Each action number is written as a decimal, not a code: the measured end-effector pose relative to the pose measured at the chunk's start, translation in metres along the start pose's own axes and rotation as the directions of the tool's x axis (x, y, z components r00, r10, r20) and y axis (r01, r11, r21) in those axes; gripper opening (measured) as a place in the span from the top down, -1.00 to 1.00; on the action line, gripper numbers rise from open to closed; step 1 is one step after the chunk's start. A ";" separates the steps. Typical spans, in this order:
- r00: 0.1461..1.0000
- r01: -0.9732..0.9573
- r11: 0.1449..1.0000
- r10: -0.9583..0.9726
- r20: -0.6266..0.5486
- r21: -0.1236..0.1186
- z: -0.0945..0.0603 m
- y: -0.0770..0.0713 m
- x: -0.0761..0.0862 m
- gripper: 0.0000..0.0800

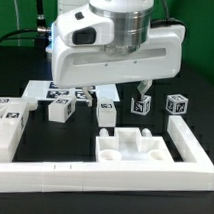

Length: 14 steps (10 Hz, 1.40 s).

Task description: Assemble chair

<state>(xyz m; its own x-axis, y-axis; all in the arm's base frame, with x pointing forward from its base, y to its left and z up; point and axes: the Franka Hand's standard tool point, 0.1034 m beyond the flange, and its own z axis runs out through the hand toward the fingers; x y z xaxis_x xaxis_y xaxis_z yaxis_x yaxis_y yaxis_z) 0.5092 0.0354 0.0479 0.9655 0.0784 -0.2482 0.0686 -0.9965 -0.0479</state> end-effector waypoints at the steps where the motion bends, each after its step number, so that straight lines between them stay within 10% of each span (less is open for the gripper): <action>1: 0.995 -0.039 0.999 0.038 0.087 0.004 0.004 0.004 -0.008 -0.62; 9: 0.806 -0.042 0.999 0.013 0.592 0.035 0.029 0.002 -0.011 -0.62; 14: 0.780 -0.034 0.999 0.004 0.626 0.037 0.049 0.000 -0.011 -0.62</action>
Offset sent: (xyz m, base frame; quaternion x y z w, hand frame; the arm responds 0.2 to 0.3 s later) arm 0.0000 0.0000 0.0000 0.0000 -0.1296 0.0000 0.9916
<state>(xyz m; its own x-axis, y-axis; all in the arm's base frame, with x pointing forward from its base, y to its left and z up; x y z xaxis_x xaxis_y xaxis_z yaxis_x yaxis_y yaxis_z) 0.4864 0.0361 0.0030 0.5964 0.0759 -0.7991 0.0261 -0.9968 -0.0752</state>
